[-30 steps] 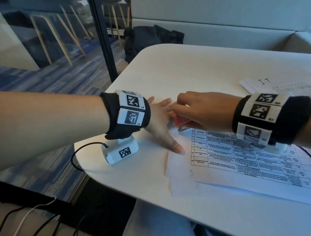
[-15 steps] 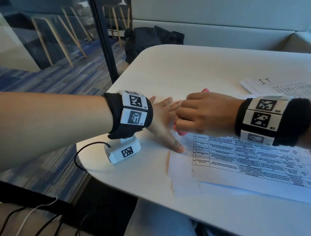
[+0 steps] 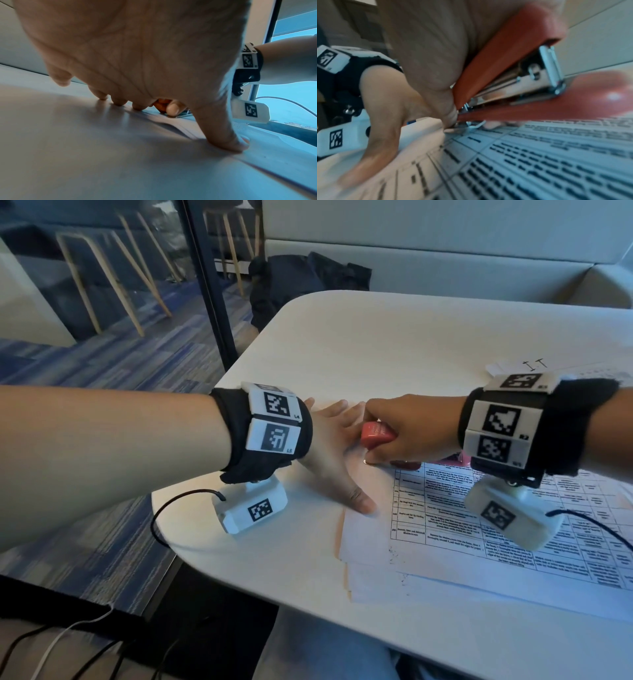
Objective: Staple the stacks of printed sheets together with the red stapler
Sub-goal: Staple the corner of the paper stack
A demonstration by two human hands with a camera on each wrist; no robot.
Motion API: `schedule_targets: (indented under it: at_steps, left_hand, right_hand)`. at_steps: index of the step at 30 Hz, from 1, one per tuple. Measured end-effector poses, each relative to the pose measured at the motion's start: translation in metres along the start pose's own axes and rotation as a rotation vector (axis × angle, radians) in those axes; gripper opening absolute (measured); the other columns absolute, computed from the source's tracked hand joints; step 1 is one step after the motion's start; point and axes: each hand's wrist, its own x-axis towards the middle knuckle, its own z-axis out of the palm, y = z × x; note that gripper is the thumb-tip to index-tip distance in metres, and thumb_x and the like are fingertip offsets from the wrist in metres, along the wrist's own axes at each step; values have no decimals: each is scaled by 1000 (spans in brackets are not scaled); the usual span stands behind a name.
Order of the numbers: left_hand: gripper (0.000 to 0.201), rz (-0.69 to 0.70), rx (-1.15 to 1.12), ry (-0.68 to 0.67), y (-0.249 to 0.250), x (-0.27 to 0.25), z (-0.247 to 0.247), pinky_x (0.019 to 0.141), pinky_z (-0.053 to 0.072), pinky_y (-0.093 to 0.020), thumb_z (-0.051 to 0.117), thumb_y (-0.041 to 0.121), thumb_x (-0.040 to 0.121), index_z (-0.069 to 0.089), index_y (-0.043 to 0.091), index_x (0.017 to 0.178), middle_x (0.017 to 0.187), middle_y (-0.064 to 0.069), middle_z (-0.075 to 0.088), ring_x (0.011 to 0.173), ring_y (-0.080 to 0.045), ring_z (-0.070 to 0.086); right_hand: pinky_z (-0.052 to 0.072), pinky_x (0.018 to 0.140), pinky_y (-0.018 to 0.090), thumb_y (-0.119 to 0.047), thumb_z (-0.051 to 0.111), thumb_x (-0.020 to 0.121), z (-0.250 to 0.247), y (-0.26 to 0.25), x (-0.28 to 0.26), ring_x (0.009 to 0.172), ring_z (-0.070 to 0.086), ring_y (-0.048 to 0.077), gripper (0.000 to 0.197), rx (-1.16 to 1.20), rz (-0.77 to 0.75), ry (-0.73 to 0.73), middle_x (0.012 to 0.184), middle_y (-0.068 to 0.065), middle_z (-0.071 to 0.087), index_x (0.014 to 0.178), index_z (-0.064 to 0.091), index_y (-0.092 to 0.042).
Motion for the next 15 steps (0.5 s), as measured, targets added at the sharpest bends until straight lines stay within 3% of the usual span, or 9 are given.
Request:
schedule_targets:
  at_steps: [4,7,15]
  left_hand:
    - [128,4,9,-4,2,-2,-2,113,-11,-59,49,93,50,-25,43,141,154,11,-28,142,-16,-29]
    - [127,1,15,-7,3,-4,-3,114,-12,-57,48,92,52,-25,41,142,154,10,-29,141,-16,-30]
    - [133,-14,35,-32,4,-5,-4,114,-11,-57,50,92,51,-28,36,143,154,8,-30,140,-16,-32]
  right_hand:
    - [35,55,18,-47,61,88,-10,0,-3,70,51,1,28,56,50,-63,84,-10,54,100,47,-25]
    - [43,57,22,-51,62,85,-12,2,-4,73,60,8,32,121,78,-77,88,-5,61,100,52,-25]
    - [52,67,26,-50,61,85,-12,6,-10,74,64,12,40,280,103,-57,91,1,67,109,57,-18]
